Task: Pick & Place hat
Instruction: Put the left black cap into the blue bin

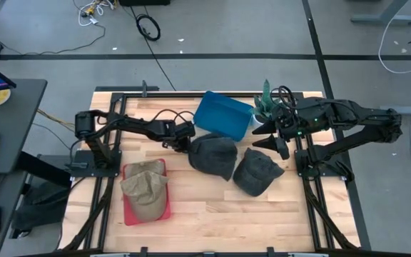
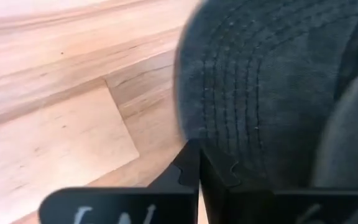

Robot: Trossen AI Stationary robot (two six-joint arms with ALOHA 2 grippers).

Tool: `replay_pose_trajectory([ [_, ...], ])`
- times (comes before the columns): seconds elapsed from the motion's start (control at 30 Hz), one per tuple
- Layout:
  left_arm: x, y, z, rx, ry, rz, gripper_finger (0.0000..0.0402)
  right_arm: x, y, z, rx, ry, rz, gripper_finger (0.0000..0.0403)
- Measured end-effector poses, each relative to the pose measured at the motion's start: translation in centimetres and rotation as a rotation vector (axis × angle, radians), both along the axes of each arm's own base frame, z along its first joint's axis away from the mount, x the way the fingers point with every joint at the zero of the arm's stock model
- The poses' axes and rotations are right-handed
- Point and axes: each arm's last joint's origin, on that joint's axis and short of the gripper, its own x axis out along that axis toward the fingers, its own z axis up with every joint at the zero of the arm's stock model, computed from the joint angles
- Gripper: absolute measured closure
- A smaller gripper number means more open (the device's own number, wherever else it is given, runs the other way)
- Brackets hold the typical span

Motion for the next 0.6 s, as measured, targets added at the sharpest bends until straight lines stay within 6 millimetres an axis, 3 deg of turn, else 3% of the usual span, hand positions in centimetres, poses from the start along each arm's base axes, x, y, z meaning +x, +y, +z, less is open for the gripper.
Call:
replay_pose_trajectory([
  [0.13, -0.7, -0.2, 1.8, 0.022, -0.028, -0.025, 0.04, 0.0, 0.0, 0.0, 0.0, 0.0, 0.0, 0.0152],
  [0.47, -2.9, -0.2, 8.5, 0.105, -0.231, -0.025, 0.0401, 0.0, -0.1, 0.0, -0.013, -0.002, -0.018, 0.0152],
  [0.6, -3.4, -0.1, 9.6, 0.036, -0.281, 0.004, 0.0394, 0.0, -0.1, 0.1, -0.015, -0.008, -0.018, 0.0152],
])
